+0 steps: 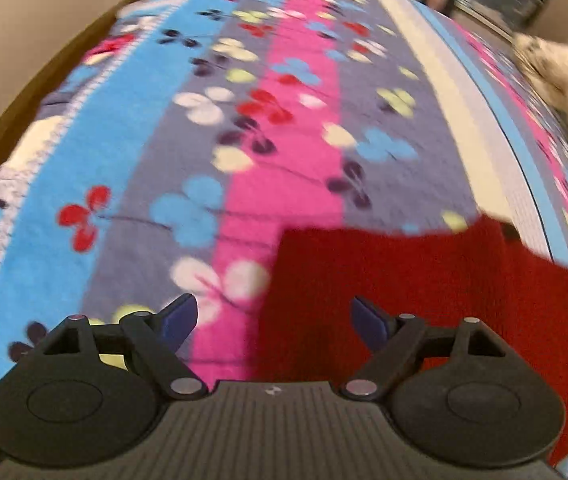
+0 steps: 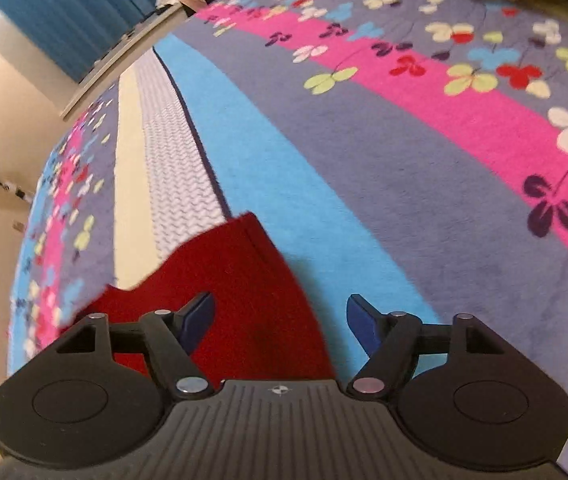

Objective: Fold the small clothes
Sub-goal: 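Lift the hem with both grippers, fold it onto the collar and release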

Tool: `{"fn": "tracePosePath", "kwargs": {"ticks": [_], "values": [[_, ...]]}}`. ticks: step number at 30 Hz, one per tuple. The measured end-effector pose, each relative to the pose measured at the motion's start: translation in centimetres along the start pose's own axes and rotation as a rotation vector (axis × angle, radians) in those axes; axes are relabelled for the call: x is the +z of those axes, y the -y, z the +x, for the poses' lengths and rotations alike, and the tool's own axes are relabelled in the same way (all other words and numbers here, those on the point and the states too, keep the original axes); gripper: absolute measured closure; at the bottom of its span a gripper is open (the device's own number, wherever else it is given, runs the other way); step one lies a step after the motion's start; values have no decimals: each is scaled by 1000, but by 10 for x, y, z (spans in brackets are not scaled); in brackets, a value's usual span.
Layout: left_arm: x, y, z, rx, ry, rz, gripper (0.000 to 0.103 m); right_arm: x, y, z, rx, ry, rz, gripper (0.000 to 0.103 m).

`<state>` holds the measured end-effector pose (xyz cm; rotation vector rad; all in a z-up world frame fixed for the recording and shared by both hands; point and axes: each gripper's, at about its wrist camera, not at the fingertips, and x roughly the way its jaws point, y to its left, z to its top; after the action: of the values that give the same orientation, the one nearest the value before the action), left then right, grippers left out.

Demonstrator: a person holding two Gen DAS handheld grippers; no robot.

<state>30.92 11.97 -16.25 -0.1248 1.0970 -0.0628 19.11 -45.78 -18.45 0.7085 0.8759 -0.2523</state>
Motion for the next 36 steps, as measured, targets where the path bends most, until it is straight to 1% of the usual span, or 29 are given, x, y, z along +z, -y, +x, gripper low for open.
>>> {"fn": "tracePosePath", "kwargs": {"ticks": [2, 3, 4, 5, 6, 7, 8, 10, 12, 13, 15, 17, 18, 19, 20, 21, 22, 23, 24, 25, 27, 28, 29, 31, 32, 33, 34, 35, 36], "values": [[-5, 11, 9, 3, 15, 46, 9, -6, 3, 8, 6, -8, -5, 25], [-6, 15, 13, 23, 23, 58, 9, -7, 2, 15, 5, -24, -4, 25], [-5, 21, 18, 41, 38, 71, 14, -9, 2, 21, 6, -33, -4, 28], [-4, 25, 22, 63, 64, 82, 51, -11, -1, 26, 12, -29, -19, 50], [-2, 30, 24, 76, 85, 100, 85, -13, -4, 30, 17, -27, -53, 83], [1, 30, 25, 76, 80, 100, 98, -14, -10, 32, 4, -19, -88, 86], [4, 30, 21, 68, 92, 79, 98, -15, -16, 29, -6, -2, -105, 89], [7, 28, 6, 43, 147, 83, 98, -15, -27, 20, -2, 43, -146, 91], [9, 16, -10, 2, 198, 51, 98, -12, -33, 4, 34, 88, -156, 91], [11, 11, -11, 0, 207, 42, 98, -9, -35, -4, 59, 108, -152, 91], [13, 2, 6, 47, 172, 28, 98, -3, -37, -7, 72, 130, -155, 91], [11, -4, 34, 74, 107, 18, 98, 0, -33, 12, 19, 100, -149, 91], [9, -3, 44, 76, 92, 19, 97, 0, -28, 29, -16, 62, -141, 89], [6, 0, 51, 77, 87, 29, 97, -3, -21, 46, -36, 17, -130, 87], [4, 3, 54, 88, 89, 38, 93, -5, -15, 55, -56, 5, -111, 76], [3, 5, 55, 108, 97, 38, 91, -6, -10, 57, -66, 22, -86, 66], [3, 5, 54, 118, 107, 35, 82, -7, -7, 54, -69, 42, -65, 61], [4, 4, 52, 131, 106, 26, 61, -7, -5, 50, -81, 51, -61, 50], [4, 1, 47, 143, 108, 4, 52, -8, -5, 43, -111, 65, -75, 44], [2, -2, 38, 143, 124, -19, 42, -10, -7, 34, -131, 93, -105, 43], [-4, -4, 16, 134, 176, -34, 32, -15, -14, 14, -150, 141, -169, 43], [-7, -2, 6, 140, 181, -32, 19, -20, -19, 3, -150, 162, -200, 43], [-12, 1, -3, 147, 185, -30, 14, -25, -25, -8, -134, 178, -238, 45], [-26, 10, -16, 129, 199, 7, 10, -37, -41, -23, -73, 159, -318, 48], [-34, 14, -18, 132, 186, 28, 6, -45, -48, -25, -39, 135, -356, 54], [-42, 19, -16, 142, 168, 49, 5, -50, -54, -23, -30, 107, -391, 61], [-50, 23, -11, 153, 154, 69, 3, -57, -58, -16, -47, 69, -429, 63], [-59, 26, -1, 185, 128, 93, 3, -65, -58, -3, -95, 26, -451, 65], [-67, 27, 8, 227, 103, 113, 2, -71, -53, 13, -149, -8, -450, 64]]}}
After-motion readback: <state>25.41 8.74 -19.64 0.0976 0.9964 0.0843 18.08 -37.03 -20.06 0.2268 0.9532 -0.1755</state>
